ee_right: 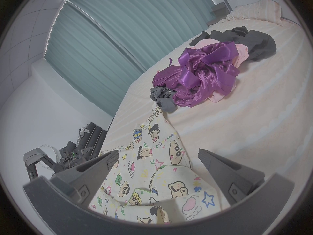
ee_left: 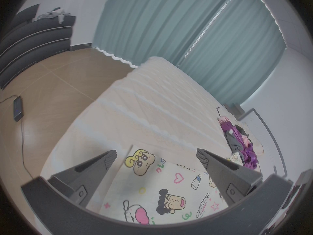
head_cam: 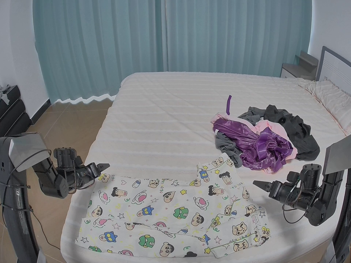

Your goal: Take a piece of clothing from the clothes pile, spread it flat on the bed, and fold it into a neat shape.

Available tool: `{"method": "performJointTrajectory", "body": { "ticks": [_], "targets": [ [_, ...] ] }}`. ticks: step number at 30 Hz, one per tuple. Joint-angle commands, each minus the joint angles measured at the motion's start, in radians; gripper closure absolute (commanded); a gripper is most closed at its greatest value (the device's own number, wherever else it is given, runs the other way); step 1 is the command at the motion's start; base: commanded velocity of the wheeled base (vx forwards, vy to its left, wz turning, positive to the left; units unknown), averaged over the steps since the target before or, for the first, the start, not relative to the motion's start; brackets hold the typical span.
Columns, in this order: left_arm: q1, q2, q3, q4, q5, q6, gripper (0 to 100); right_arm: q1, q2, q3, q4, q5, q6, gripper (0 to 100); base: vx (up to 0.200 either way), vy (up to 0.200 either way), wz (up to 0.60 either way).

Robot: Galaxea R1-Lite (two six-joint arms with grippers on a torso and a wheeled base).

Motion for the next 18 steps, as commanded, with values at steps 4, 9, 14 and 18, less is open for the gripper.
{"method": "performJointTrajectory", "body": {
  "ticks": [4, 9, 14, 18],
  "targets": [
    [0.017, 0.097, -0.059, 0.020, -0.096, 0.066, 0, 0.028, 0.003, 0.004, -0.013, 0.000, 0.000, 0, 0.000, 0.000, 0.00],
    [0.017, 0.103, -0.059, 0.015, -0.098, 0.068, 0, 0.029, 0.000, 0.005, -0.013, 0.000, 0.000, 0, 0.000, 0.000, 0.00],
    [0.011, 0.111, -0.064, 0.013, -0.101, 0.069, 0, 0.037, 0.004, 0.005, -0.013, 0.000, 0.000, 0, 0.000, 0.000, 0.00],
    [0.006, 0.116, -0.077, 0.021, -0.109, 0.068, 0, 0.046, -0.003, 0.004, -0.013, -0.001, 0.000, 0, 0.000, 0.000, 0.00]
  ]
}}
